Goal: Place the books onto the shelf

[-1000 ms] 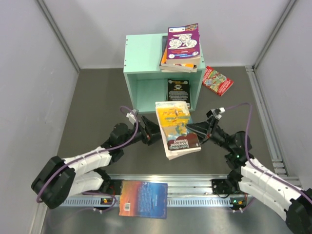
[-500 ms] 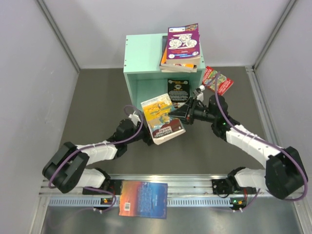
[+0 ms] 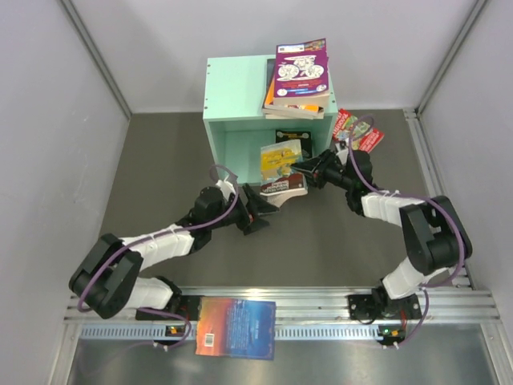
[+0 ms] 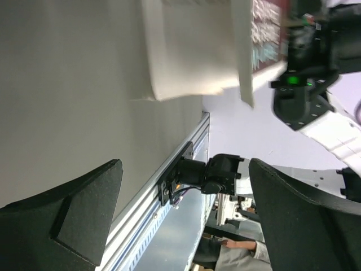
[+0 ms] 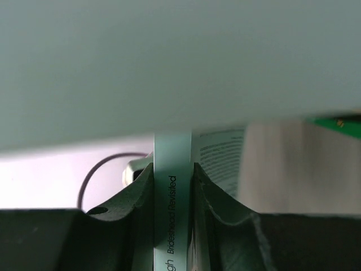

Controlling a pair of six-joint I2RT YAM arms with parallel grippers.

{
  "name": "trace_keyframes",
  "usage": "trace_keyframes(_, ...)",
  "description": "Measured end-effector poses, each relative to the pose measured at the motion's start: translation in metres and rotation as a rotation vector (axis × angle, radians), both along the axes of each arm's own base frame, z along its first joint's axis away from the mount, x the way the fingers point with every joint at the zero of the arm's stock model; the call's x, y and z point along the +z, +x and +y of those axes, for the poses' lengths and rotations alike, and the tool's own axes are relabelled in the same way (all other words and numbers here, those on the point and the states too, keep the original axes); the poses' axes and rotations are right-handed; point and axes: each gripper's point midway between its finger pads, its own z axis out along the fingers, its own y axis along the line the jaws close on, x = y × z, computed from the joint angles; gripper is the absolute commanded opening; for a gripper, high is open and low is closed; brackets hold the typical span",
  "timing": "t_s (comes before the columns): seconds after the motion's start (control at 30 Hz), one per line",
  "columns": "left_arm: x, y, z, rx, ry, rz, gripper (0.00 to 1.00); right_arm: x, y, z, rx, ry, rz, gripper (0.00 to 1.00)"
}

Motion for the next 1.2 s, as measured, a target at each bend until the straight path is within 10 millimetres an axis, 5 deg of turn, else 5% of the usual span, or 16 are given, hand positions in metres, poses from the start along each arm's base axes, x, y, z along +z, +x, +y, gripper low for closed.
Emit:
trace_keyframes(0.17,0.015,0.011,-0.010,-0.031,0.005,-0.037,0.98,-0.018,0.023,-0.001,-0.075,0.027,0.013,0.00)
trace_keyframes(0.33,0.009,0.025,-0.019,-0.068,0.077,-0.026,0.96,-0.025,0.033,-0.004,-0.129,0.031,0.024,0.00)
trace_keyframes(0.53,-0.012,0.060,-0.033,-0.119,0.256,-0.018,0.93,-0.042,0.039,-0.009,-0.189,0.039,0.070,0.00)
trace_keyframes(0.73,-0.054,0.088,-0.026,-0.151,0.535,0.041,0.86,-0.063,0.046,-0.016,-0.242,0.044,0.129,0.00)
trace_keyframes(1.07,-0.082,0.107,0.000,-0.201,0.831,0.041,0.76,-0.064,0.057,-0.023,-0.282,0.108,0.144,0.35)
trace_keyframes(1.2,-0.089,0.118,0.007,-0.189,0.904,0.037,0.76,-0.068,0.060,-0.025,-0.293,0.155,0.181,0.41)
